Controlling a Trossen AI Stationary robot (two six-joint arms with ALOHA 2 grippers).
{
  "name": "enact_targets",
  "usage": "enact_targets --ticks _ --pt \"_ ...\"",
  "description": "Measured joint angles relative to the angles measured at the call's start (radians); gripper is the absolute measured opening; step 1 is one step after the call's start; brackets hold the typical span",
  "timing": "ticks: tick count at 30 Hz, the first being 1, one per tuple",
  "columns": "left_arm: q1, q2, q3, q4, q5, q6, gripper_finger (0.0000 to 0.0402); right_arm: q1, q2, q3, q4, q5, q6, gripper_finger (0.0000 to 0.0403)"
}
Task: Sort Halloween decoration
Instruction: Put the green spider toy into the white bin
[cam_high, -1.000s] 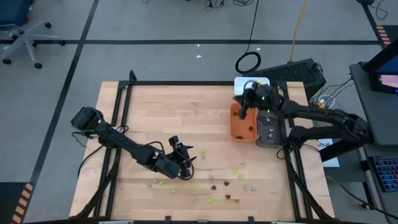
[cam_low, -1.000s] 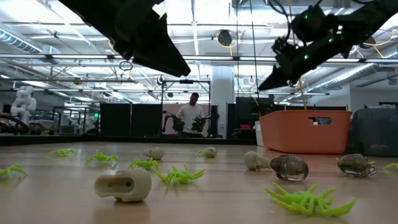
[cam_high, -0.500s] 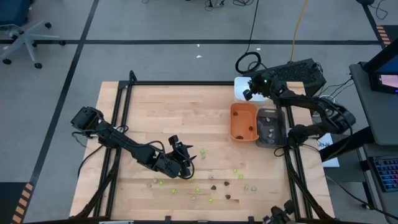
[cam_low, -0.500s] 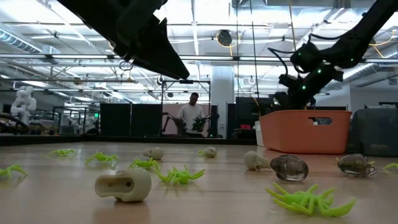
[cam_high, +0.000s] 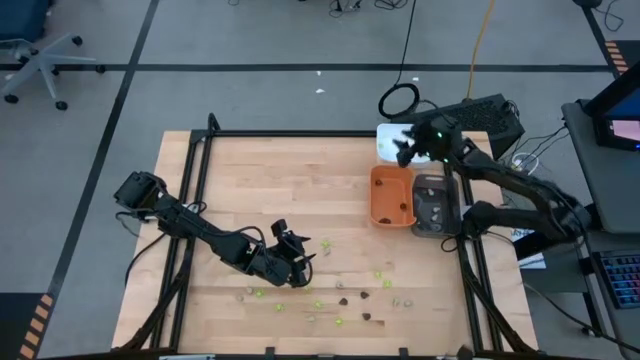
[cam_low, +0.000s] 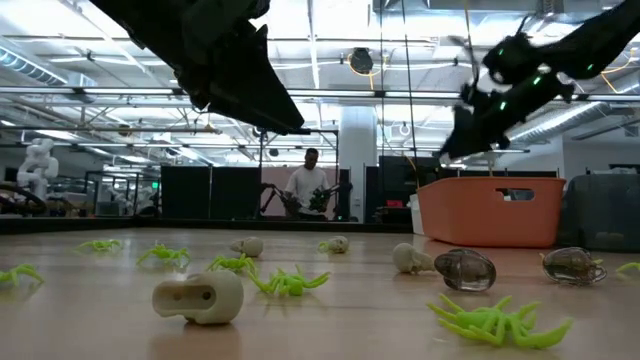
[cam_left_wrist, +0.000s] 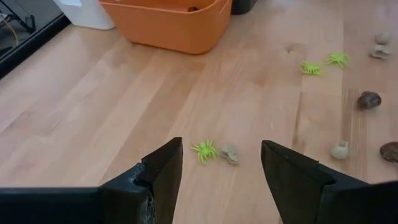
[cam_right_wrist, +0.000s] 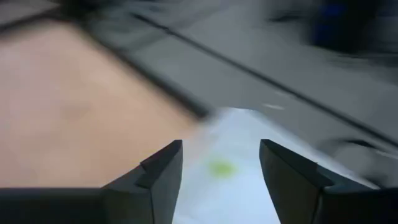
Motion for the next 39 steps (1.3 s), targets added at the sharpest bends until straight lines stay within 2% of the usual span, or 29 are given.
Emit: enact_targets --ticks 3,5,8,13,20,24,32,35,39 --pt "0.000 0.000 0.000 -0.002 0.000 0.000 0.0216 0.099 -0.120 -0.040 -0.009 -0.166 0.039 0.0202" --pt "0.005 0.000 0.000 -0.002 0.005 0.000 0.0216 0.192 -0.198 -0.074 -0.019 -0.180 0.044 0.0202" --pt "0.035 0.000 0.000 0.007 0.054 0.003 0.0216 0.349 -0.293 -0.124 -0.067 -0.068 -0.004 0.0200" --pt "0.105 0.049 0.000 0.045 0.170 0.034 0.0216 0.592 -0.368 -0.204 -0.047 0.111 -0.049 0.0191" --pt "0.174 0.133 0.000 0.077 0.244 0.032 0.0216 0.828 -0.381 -0.265 -0.007 0.170 -0.059 0.0188" --pt "0.210 0.176 0.000 0.093 0.284 0.081 0.0216 0.941 -0.380 -0.268 -0.001 0.221 -0.088 0.0187" --pt "0.261 0.251 0.001 0.173 0.385 0.152 0.0213 1.092 -0.348 -0.268 0.090 0.252 -0.109 0.0187" --pt "0.268 0.260 0.001 0.175 0.400 0.172 0.0193 1.128 -0.314 -0.268 0.109 0.252 -0.119 0.0187" --pt "0.270 0.275 0.003 0.189 0.423 0.226 0.0134 1.155 -0.262 -0.268 0.125 0.256 -0.121 0.0187"
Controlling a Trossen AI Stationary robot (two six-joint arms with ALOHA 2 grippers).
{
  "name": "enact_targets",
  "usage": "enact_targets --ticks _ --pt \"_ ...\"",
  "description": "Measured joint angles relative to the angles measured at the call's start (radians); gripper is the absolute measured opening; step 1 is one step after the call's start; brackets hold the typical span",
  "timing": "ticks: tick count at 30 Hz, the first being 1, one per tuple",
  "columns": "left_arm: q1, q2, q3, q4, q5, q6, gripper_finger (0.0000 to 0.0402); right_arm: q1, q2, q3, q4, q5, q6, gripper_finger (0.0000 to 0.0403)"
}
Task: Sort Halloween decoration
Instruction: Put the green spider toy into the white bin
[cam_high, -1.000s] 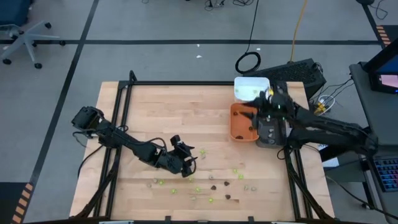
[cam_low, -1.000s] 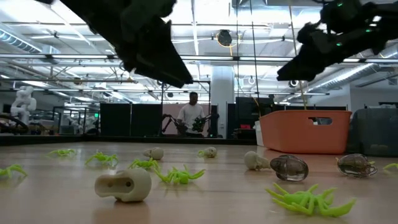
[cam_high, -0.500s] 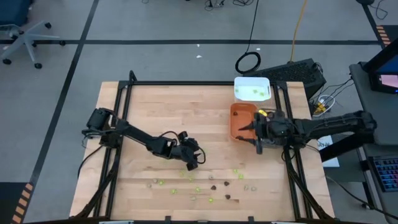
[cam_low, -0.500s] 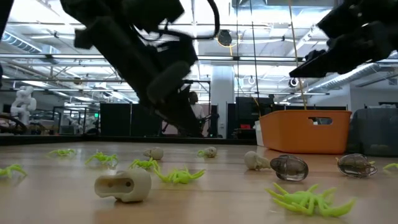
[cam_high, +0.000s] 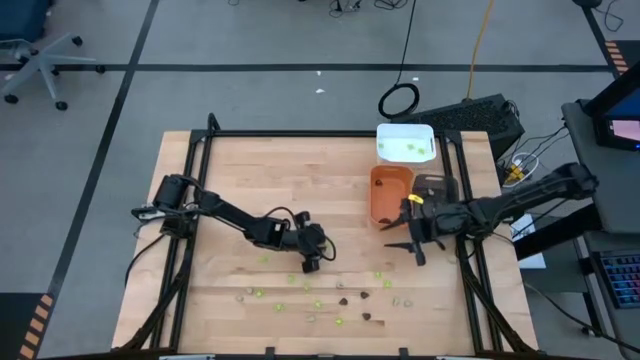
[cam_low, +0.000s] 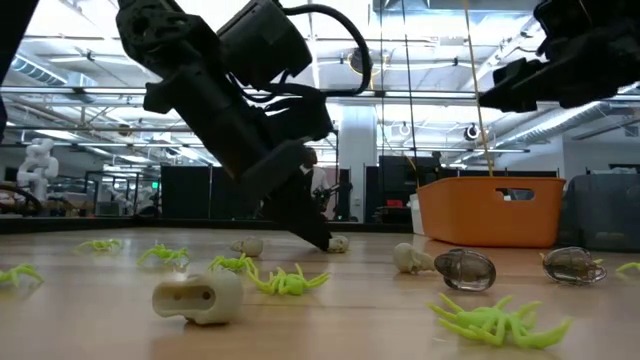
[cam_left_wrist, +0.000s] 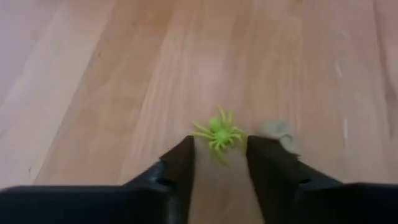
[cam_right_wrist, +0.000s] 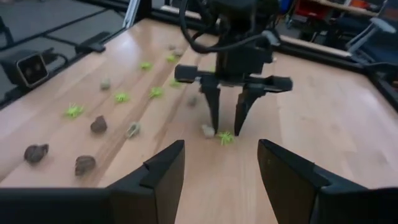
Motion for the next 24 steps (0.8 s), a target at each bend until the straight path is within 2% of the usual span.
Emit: enact_targets --ticks 5,7,16,20,24 --pt "0.001 0.015 0.000 0.030 0.021 0.040 0.0034 0.020 0.066 0.000 0.051 0.000 0.000 0.0187" --pt "0.005 0.016 0.000 0.037 0.021 0.039 0.0010 0.023 0.093 0.000 0.074 0.000 0.000 0.0187" --pt "0.012 -0.024 0.033 0.091 0.001 0.041 0.0000 0.026 0.206 0.000 0.130 0.072 -0.004 0.0187" --pt "0.010 -0.040 0.049 0.095 -0.007 0.045 0.0000 0.026 0.266 0.001 0.176 0.070 -0.089 0.0187" --pt "0.011 -0.042 0.070 0.206 0.003 0.039 0.0000 0.026 0.352 0.000 0.257 0.071 -0.199 0.0187"
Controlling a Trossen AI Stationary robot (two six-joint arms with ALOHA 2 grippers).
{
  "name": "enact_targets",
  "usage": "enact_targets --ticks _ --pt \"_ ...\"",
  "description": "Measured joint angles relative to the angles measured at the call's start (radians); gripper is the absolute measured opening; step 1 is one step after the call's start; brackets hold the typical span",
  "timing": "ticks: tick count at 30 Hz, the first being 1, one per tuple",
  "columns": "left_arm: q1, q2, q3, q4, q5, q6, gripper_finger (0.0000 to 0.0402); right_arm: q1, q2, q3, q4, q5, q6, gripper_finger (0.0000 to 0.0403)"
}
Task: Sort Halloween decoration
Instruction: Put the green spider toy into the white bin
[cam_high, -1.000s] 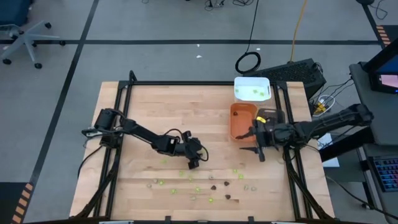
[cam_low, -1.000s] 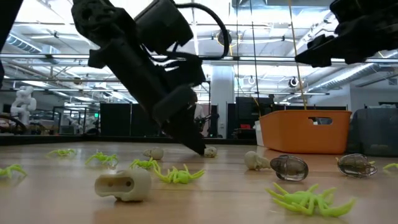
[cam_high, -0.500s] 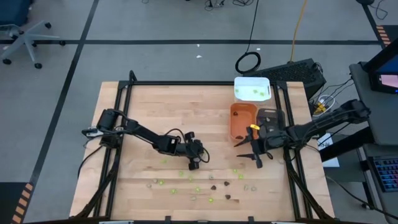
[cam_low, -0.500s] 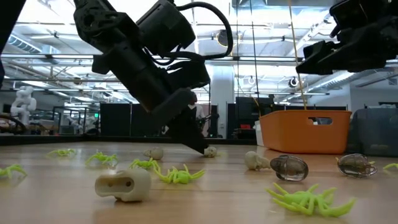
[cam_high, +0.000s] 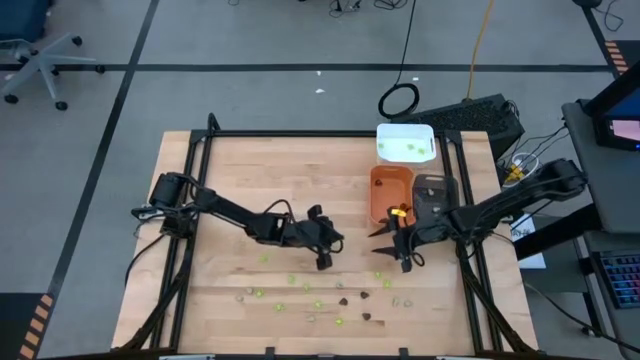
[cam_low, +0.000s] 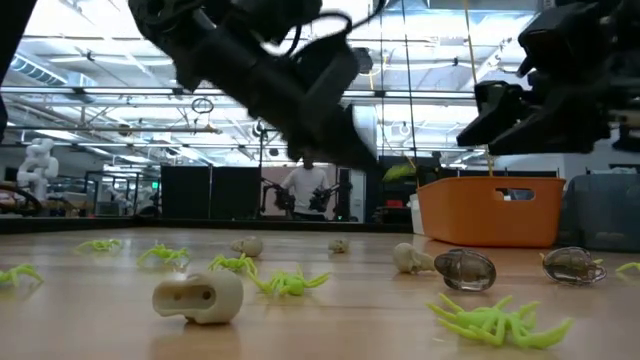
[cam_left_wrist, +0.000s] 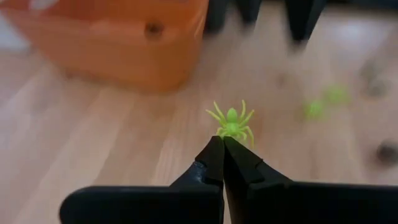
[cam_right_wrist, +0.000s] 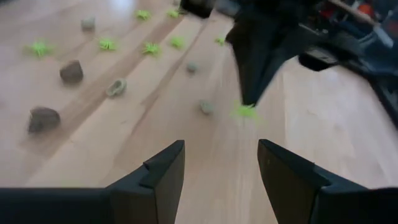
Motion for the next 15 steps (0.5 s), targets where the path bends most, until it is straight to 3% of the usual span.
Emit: enact_targets --ticks 4,8,15 --pt "0.000 0.000 0.008 0.103 0.019 -0.057 0.0000 0.000 0.100 0.000 0.146 0.024 -0.117 0.0187" --pt "-0.007 0.000 0.008 0.172 0.055 -0.082 0.0000 0.000 0.176 0.000 0.272 0.158 -0.188 0.0187" --pt "-0.020 0.000 0.008 0.198 0.068 -0.134 0.0000 0.006 0.242 0.000 0.408 0.156 -0.284 0.0179"
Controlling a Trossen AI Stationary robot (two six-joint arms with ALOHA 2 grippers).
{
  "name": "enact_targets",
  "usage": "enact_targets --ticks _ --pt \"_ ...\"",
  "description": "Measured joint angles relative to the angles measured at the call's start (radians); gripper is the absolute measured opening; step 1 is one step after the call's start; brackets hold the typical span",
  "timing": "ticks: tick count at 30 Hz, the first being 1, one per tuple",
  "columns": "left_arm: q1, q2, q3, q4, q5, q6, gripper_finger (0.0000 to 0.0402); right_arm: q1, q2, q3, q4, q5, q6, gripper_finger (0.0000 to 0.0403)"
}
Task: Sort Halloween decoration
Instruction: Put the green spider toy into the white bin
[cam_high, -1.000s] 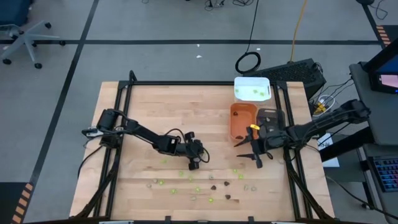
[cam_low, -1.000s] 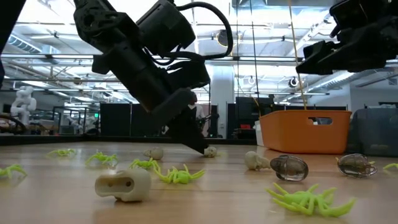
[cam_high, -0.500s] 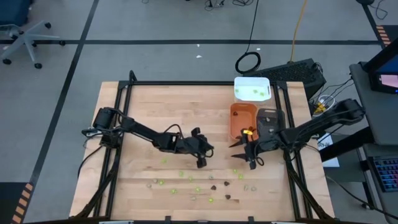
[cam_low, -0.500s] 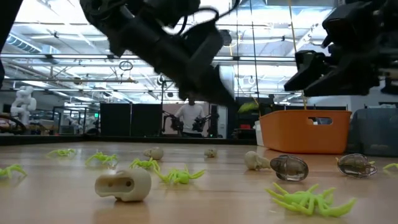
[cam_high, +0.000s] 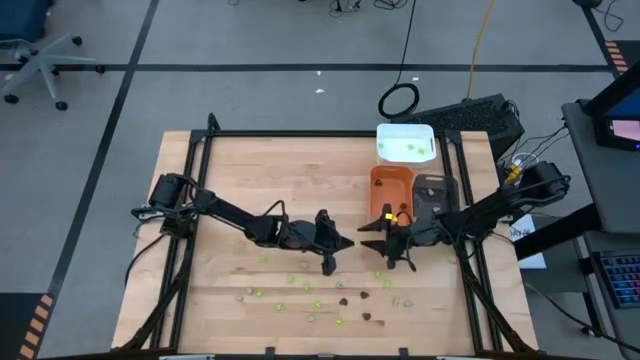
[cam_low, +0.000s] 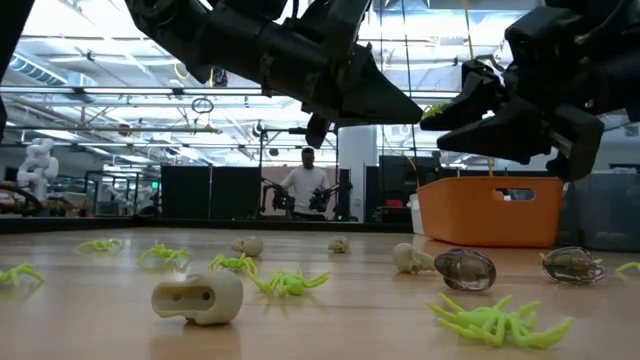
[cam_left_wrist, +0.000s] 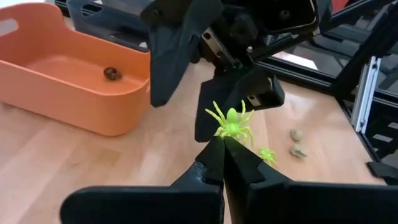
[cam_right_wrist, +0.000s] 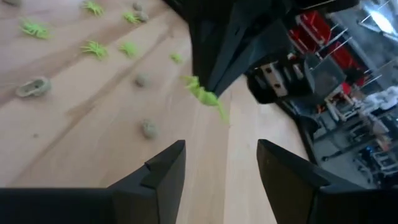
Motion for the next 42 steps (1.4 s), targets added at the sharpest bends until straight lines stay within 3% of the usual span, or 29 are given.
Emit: enact_targets --ticks 6,27,38,42 --pt "-0.005 0.000 0.000 -0.005 0.000 -0.073 0.0000 0.026 0.015 0.001 0.057 -0.064 -0.087 0.0137" --pt "-0.005 0.000 0.000 -0.001 0.043 -0.184 0.0000 0.033 0.014 0.001 0.078 -0.135 -0.029 0.0009" --pt "-0.011 -0.008 0.000 0.028 0.010 -0.139 0.0002 0.035 0.014 0.002 0.064 -0.162 0.073 0.0001" --pt "-0.031 -0.047 0.000 -0.038 0.002 -0.079 0.0021 0.040 0.001 0.002 0.066 -0.161 0.156 0.0001"
